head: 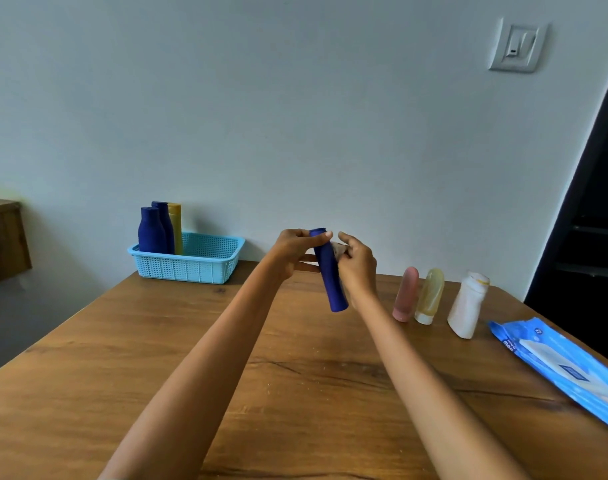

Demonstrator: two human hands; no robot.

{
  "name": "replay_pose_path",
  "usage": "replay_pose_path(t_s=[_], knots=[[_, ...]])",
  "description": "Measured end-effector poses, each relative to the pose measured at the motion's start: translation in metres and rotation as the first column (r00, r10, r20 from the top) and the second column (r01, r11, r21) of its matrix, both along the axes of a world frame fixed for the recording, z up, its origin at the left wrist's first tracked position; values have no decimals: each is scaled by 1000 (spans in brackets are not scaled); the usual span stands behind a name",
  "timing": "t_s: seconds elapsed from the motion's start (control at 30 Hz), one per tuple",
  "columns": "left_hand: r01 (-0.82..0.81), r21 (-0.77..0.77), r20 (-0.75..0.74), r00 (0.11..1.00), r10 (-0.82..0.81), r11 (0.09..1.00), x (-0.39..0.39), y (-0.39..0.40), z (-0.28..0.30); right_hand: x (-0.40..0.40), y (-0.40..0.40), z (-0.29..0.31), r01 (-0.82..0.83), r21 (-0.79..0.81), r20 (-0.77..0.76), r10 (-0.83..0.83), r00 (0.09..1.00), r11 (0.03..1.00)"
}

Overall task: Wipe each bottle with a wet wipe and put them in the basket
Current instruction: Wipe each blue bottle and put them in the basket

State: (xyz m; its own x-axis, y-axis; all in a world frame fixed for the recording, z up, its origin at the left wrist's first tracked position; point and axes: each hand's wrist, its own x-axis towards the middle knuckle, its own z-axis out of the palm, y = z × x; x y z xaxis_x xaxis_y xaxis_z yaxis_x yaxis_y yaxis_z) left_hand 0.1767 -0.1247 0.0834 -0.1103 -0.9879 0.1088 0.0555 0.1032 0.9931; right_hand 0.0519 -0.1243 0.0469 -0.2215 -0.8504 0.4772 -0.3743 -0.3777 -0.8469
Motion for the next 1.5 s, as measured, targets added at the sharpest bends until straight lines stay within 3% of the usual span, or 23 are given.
replay_pose_path(t_s=[0.37,0.6,0.73,0.83,0.9,1.03,1.17,1.3,1.5], knots=[[-83,7,-12,996,83,997,5,0,2,8,8,8,-114,-137,216,142,966,984],[-280,-25,-238,934,266,960,11,0,10,10,8,-7,-40,-326,-77,16,997,944],[-394,-32,-337,870,361,919,19,-1,10,-1,4,-22,-68,-276,-175,20,984,959],[-425,-31,-343,855,389,905,23,-3,9,-10,-2,-31,-27,-203,-198,-14,980,979],[-426,-19,-337,855,395,905,25,-6,8,-14,-3,-30,31,-198,-126,-56,990,980],[-392,-5,-234,895,380,920,16,-10,1,-3,5,-5,99,-327,49,-88,995,940],[-367,-3,-171,916,361,930,1,-8,3,19,13,12,75,-436,-108,-134,985,897],[-371,40,-274,889,367,928,4,-5,5,23,10,1,-33,-460,-346,-144,927,887],[-426,70,-339,840,423,902,15,-3,8,-4,3,-20,4,-407,-338,-155,928,913]])
